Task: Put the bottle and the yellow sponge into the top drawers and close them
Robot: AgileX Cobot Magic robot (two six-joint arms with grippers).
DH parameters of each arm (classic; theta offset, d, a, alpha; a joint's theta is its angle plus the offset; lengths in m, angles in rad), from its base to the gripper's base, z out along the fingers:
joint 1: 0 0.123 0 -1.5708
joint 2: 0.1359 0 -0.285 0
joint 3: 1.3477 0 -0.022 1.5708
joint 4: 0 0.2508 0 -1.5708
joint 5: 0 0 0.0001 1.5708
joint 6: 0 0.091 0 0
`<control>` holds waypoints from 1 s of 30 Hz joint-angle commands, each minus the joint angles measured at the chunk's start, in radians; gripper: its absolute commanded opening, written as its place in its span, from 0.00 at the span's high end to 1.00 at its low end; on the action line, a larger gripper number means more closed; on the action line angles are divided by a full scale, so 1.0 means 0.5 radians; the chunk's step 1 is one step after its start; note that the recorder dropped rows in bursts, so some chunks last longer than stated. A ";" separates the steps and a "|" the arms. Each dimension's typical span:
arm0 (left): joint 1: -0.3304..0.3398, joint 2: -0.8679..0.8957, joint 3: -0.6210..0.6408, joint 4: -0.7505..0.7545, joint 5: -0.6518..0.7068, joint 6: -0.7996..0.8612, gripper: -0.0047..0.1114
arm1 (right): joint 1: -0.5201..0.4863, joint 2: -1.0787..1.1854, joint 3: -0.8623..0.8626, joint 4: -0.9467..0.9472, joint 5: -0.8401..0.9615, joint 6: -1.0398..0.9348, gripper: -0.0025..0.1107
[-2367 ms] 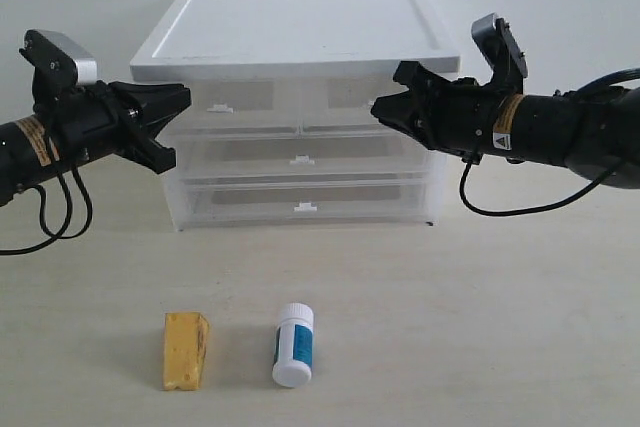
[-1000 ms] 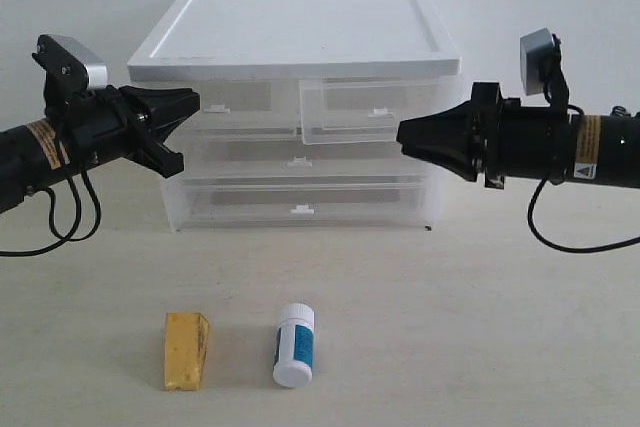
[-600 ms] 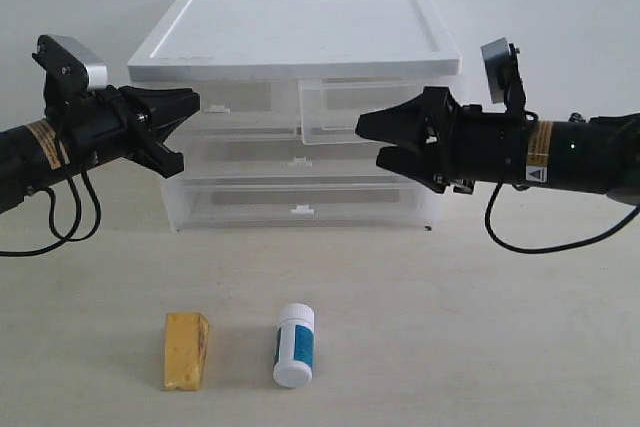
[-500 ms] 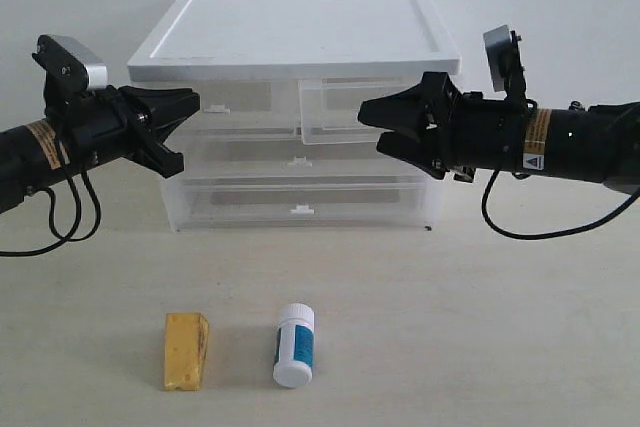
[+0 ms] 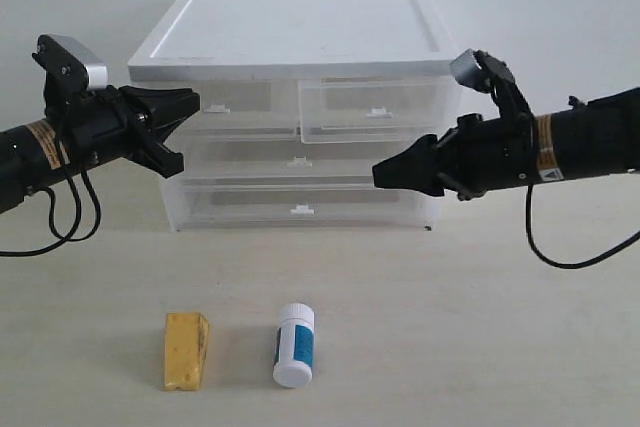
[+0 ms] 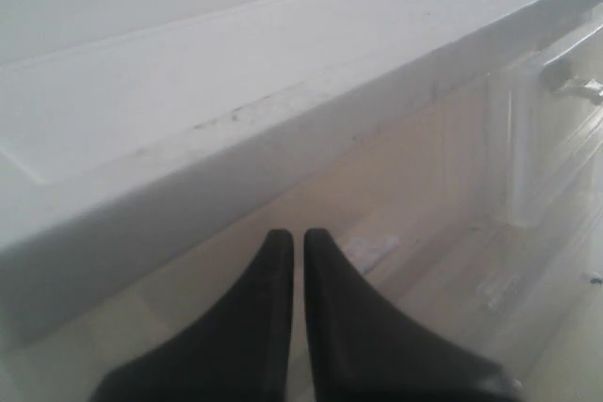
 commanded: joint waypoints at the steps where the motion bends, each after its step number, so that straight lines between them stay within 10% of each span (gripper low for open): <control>1: -0.009 0.003 -0.014 -0.011 0.008 0.000 0.93 | 0.031 -0.300 -0.007 -0.306 0.245 -0.186 0.57; 9: -0.009 0.003 -0.014 -0.011 0.040 0.000 0.93 | 0.665 -0.544 0.237 -0.322 1.137 -0.780 0.57; 13: -0.009 0.003 -0.014 -0.011 0.034 0.000 0.93 | 1.314 -0.396 0.358 -0.322 3.059 -1.322 0.57; 22: -0.009 0.003 -0.014 0.027 0.010 -0.061 0.93 | 1.336 -0.252 0.113 -0.322 2.882 -1.755 0.57; 30: -0.009 0.003 -0.014 0.028 0.010 -0.053 0.93 | 1.217 -0.323 0.109 -0.322 2.598 -0.924 0.62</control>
